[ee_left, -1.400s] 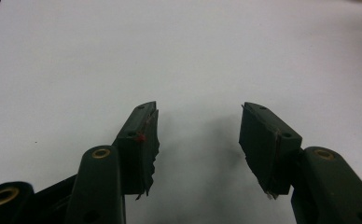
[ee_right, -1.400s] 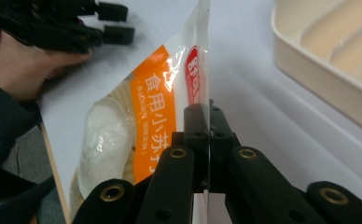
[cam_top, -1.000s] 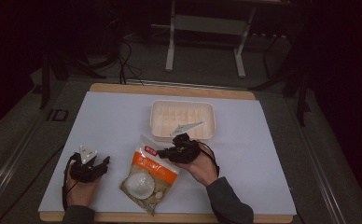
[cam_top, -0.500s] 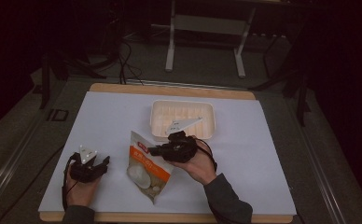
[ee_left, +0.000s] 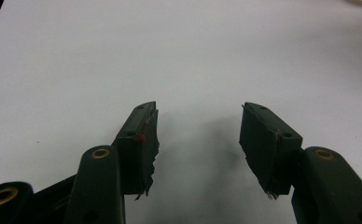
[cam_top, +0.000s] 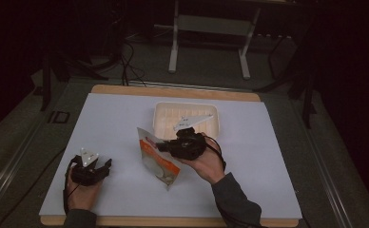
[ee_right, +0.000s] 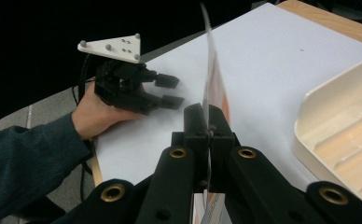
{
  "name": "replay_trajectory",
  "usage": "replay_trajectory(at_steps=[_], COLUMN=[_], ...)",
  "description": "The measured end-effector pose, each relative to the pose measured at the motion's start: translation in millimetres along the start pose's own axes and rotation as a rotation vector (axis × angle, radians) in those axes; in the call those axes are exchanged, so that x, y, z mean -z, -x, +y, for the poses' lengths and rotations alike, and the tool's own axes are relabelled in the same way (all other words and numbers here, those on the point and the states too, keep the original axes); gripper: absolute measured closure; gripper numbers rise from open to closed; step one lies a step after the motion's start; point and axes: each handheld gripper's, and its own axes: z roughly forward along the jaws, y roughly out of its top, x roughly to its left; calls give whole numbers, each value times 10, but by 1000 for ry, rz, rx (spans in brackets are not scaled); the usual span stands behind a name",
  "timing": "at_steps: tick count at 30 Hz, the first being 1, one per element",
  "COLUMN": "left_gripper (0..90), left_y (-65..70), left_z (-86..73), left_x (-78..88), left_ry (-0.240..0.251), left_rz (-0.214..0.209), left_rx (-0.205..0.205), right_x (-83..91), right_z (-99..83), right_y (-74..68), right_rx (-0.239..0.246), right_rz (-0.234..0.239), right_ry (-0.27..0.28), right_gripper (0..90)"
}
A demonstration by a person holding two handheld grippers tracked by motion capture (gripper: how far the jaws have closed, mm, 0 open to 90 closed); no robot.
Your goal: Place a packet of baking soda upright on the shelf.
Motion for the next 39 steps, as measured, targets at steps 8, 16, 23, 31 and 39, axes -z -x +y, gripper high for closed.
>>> replay_trajectory(at_steps=[8,16,23,31,39], left_gripper=[462,462,461,460,460], left_y=[0,-1,-3,-2,-2], left_z=[0,0,0,0,-1], left_x=[1,1,2,2,1], left_ry=[2,2,2,2,2], left_rz=[2,1,0,1,0], left_rx=[-1,-1,0,0,0], right_x=[61,146,191,255,281], right_z=[0,52,111,162,234], right_y=[51,68,99,140,194], right_rx=[-19,-25,-40,-57,-114], right_rz=[-15,-37,-54,-91,-110], right_ry=[15,33,52,82,117], right_gripper=[900,900,900,900,900])
